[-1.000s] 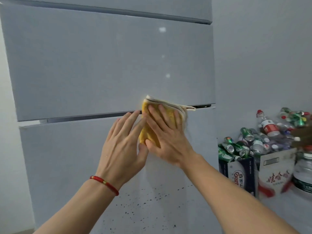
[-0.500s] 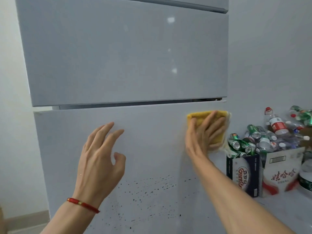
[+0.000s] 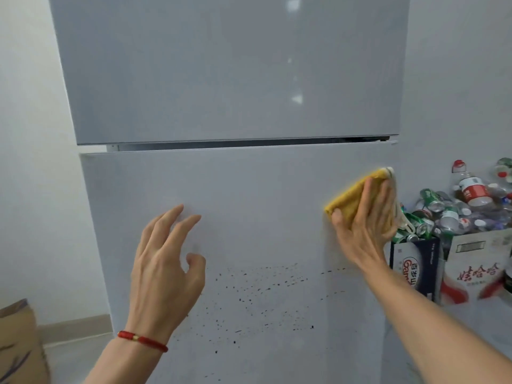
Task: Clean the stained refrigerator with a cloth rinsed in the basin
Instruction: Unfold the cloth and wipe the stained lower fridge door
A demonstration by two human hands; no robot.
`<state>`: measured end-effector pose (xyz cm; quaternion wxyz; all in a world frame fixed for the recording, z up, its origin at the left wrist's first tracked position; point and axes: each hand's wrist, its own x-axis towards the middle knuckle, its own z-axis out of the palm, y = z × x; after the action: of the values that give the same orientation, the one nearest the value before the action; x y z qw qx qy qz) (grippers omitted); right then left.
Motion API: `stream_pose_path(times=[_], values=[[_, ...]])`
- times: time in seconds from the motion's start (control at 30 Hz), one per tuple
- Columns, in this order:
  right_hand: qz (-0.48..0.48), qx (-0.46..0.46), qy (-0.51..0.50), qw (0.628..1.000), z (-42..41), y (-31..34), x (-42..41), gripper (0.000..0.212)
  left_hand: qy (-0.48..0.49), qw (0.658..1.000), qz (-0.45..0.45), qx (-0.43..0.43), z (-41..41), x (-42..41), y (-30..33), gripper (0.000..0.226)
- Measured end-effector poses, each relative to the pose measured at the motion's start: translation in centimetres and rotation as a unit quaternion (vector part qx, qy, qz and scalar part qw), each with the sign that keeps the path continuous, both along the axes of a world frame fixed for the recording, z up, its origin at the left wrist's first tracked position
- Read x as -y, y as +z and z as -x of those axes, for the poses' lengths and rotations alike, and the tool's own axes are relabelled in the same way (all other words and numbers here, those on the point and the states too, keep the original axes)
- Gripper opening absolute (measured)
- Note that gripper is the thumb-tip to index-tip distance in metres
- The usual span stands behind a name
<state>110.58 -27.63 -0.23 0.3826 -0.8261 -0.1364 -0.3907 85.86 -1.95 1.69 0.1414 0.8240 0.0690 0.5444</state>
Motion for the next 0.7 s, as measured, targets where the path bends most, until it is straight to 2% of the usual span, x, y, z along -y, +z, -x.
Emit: stream_pose_path(times=[0.07, 0.13, 0.23, 0.33, 0.4, 0.47, 0.57, 0.6, 0.63, 0.67, 0.7], values=[[-0.065, -0.023, 0.015, 0.998, 1.6, 0.8, -2.7, 0.097, -0.001, 1.000, 0.013, 0.004, 0.3, -0.8, -0.3, 0.058], [-0.066, -0.012, 0.012, 0.998, 4.0, 1.5, -6.2, 0.091, -0.008, 0.999, 0.049, 0.019, 0.6, -0.7, -0.1, 0.057], [0.038, 0.057, 0.048, 0.996, 7.9, 2.4, -12.0, 0.089, -0.026, 0.993, 0.106, 0.049, 0.9, 0.3, -0.1, 0.056], [0.150, 0.130, 0.089, 0.976, 11.9, 4.5, -17.6, 0.092, -0.029, 0.972, 0.215, 0.093, 2.3, 0.0, -0.5, 0.054], [0.234, 0.185, 0.108, 0.948, 14.4, 5.4, -21.1, 0.092, -0.024, 0.950, 0.289, 0.111, 3.7, -0.9, -1.2, 0.052], [0.335, 0.242, 0.117, 0.903, 16.3, 5.7, -24.4, 0.095, -0.024, 0.939, 0.324, 0.115, 5.1, -2.0, -1.6, 0.054], [0.495, 0.334, 0.125, 0.792, 17.6, 5.5, -26.6, 0.096, -0.043, 0.937, 0.328, 0.113, 6.1, -3.1, -1.8, 0.060], [0.531, 0.362, 0.126, 0.756, 17.6, 5.5, -26.5, 0.095, -0.055, 0.935, 0.336, 0.104, 6.3, -3.4, -1.9, 0.060], [0.540, 0.387, 0.130, 0.736, 17.3, 5.6, -26.3, 0.096, -0.066, 0.931, 0.347, 0.094, 6.6, -3.8, -2.0, 0.062], [0.528, 0.400, 0.128, 0.738, 16.8, 5.6, -25.6, 0.100, -0.083, 0.926, 0.359, 0.084, 6.9, -4.0, -2.2, 0.065], [0.502, 0.399, 0.125, 0.757, 16.1, 5.7, -24.7, 0.104, -0.100, 0.920, 0.372, 0.071, 7.1, -4.1, -2.4, 0.064]])
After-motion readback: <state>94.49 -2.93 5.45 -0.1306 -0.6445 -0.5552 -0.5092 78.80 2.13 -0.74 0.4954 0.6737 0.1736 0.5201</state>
